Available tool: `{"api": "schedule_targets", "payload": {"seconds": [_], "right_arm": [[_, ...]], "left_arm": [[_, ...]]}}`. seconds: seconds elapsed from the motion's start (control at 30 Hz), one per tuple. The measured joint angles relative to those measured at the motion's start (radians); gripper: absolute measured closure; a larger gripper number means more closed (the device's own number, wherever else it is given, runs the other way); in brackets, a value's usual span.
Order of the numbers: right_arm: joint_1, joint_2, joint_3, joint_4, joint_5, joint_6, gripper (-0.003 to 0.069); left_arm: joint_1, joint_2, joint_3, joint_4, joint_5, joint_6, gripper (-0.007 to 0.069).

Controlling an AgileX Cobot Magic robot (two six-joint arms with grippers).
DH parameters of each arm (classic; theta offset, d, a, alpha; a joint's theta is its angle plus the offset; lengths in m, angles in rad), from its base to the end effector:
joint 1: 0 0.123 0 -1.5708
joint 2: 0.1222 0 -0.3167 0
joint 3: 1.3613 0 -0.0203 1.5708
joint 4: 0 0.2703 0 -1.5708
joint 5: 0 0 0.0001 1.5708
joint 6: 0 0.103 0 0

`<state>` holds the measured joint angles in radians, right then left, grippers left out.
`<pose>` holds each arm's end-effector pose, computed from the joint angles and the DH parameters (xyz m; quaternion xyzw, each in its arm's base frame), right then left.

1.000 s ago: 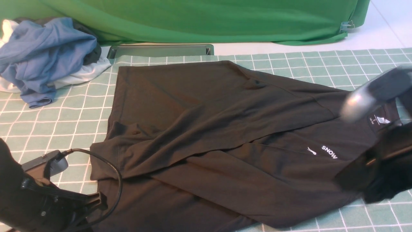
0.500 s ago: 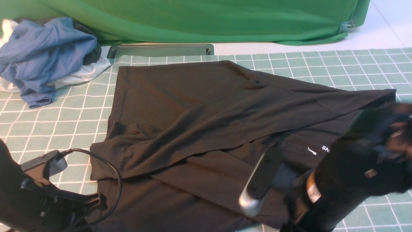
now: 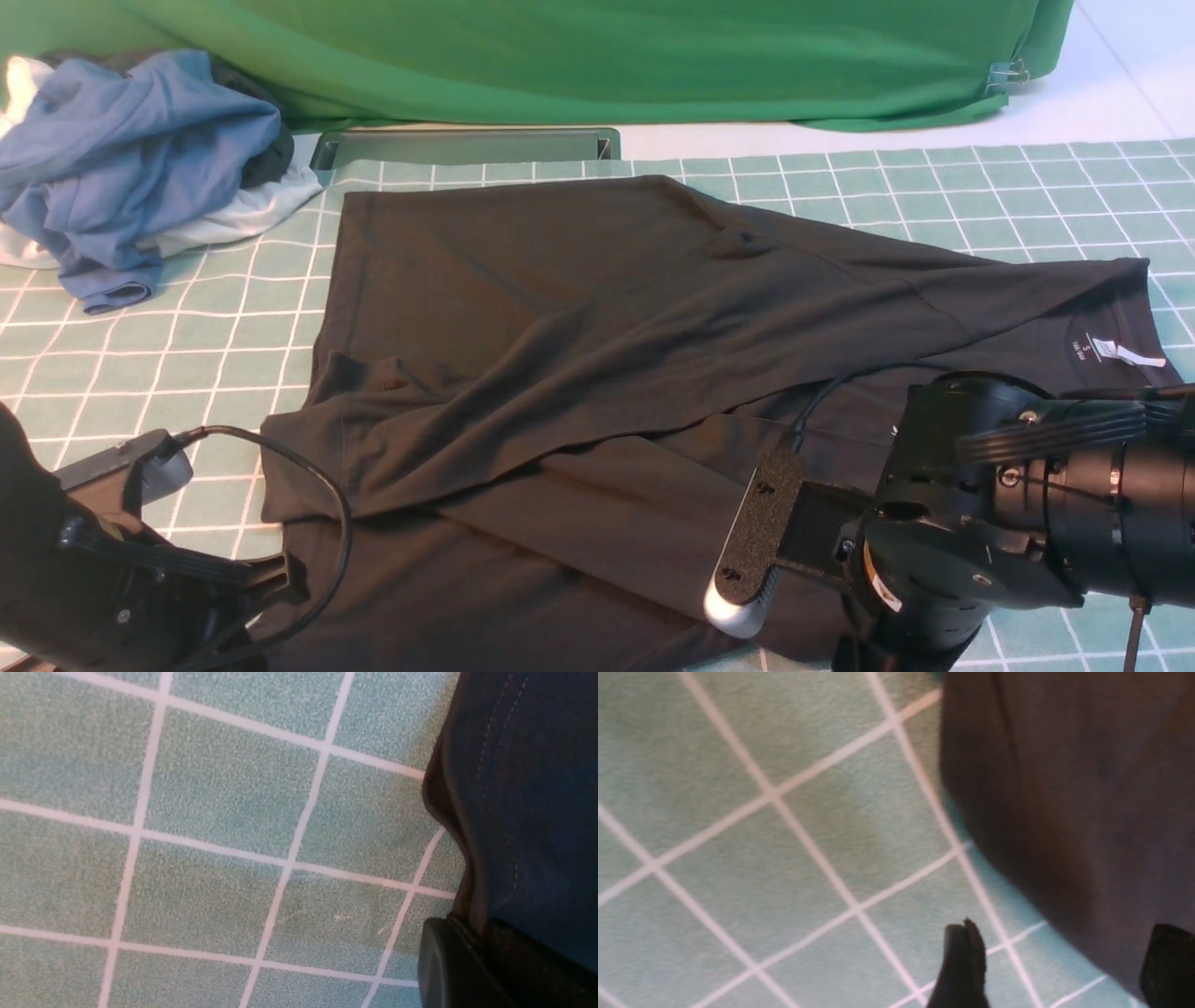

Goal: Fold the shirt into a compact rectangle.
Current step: 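Grasp the near edge of the shirt at its hem and shoulder corners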

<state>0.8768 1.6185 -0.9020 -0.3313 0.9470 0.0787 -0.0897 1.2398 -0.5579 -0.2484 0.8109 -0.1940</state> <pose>0.2039 0.2025 0.1932 -0.4723 0.8712 -0.1199 0.0590 0.1854 -0.0351 0.1985 -0.1291 0.9835 -0.1072 0.0674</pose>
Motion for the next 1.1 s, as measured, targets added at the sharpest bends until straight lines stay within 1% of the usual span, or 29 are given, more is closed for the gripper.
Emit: {"api": "schedule_targets", "payload": {"seconds": [0.13,0.2,0.33,0.43,0.57,0.7,0.73,0.8,0.83,0.93,1.03,1.1], "right_arm": [[0.0,0.0,0.0,-0.024,-0.034,0.0,0.0156],[0.0,0.001,0.0,-0.027,-0.077,0.006,0.0156],[0.0,0.001,0.0,-0.003,-0.128,0.016,0.0156],[0.0,0.019,0.0,0.01,-0.142,0.017,0.0156],[0.0,0.07,0.0,0.011,-0.143,0.024,0.0176],[0.003,0.133,-0.011,0.014,-0.131,0.036,0.0246],[0.003,0.136,-0.013,0.015,-0.13,0.036,0.0253],[0.004,0.149,-0.02,0.018,-0.121,0.036,0.0309],[0.004,0.15,-0.021,0.018,-0.12,0.036,0.0321],[0.01,0.154,-0.024,0.025,-0.117,0.038,0.0469],[0.014,0.158,-0.033,0.021,-0.102,0.039,0.0585],[0.014,0.155,-0.036,0.017,-0.101,0.039,0.0606]], "left_arm": [[0.0,0.0,0.0,-0.003,0.0,0.0,0.0606],[0.0,0.0,0.0,-0.003,-0.001,-0.003,0.0606],[0.0,0.0,0.0,-0.003,-0.003,-0.003,0.0606],[0.0,0.0,0.0,-0.003,-0.003,-0.003,0.0606],[0.0,0.0,0.0,-0.004,-0.011,-0.003,0.0606],[0.0,0.0,0.0,-0.009,-0.02,-0.003,0.0606],[0.0,0.0,0.0,-0.009,-0.02,-0.003,0.0606],[0.0,0.0,0.0,-0.011,-0.022,-0.003,0.0606],[0.0,0.0,0.0,-0.012,-0.022,-0.003,0.0606],[0.0,0.0,0.0,-0.013,-0.023,-0.003,0.0606],[0.0,0.0,-0.021,-0.013,-0.005,-0.003,0.0606],[0.0,0.0,-0.051,0.0,0.014,-0.003,0.0606]]}}
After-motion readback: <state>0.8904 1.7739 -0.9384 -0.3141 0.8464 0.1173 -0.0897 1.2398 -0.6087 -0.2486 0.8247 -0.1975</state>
